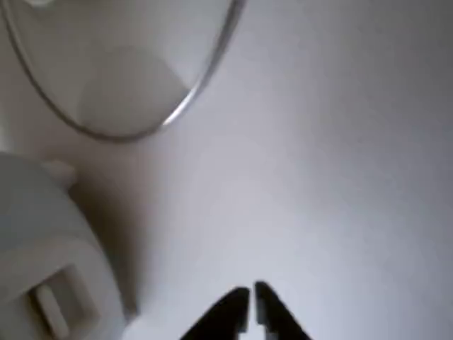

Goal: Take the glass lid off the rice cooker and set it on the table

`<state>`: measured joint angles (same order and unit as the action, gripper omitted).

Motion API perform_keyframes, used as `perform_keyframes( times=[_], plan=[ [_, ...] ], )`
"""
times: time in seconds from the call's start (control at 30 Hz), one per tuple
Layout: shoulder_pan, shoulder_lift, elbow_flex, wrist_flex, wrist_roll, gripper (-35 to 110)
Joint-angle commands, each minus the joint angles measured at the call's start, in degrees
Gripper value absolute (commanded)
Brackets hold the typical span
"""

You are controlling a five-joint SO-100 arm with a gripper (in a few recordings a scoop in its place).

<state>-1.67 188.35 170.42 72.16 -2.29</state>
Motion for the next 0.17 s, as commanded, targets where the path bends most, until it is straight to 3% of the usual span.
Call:
perform_keyframes(
  times=[0.0, 0.13],
  plan=[
    [0.62, 0.18, 0.09, 0.18, 0.18, 0],
    [0.62, 0.18, 0.09, 0.18, 0.18, 0]
  ],
)
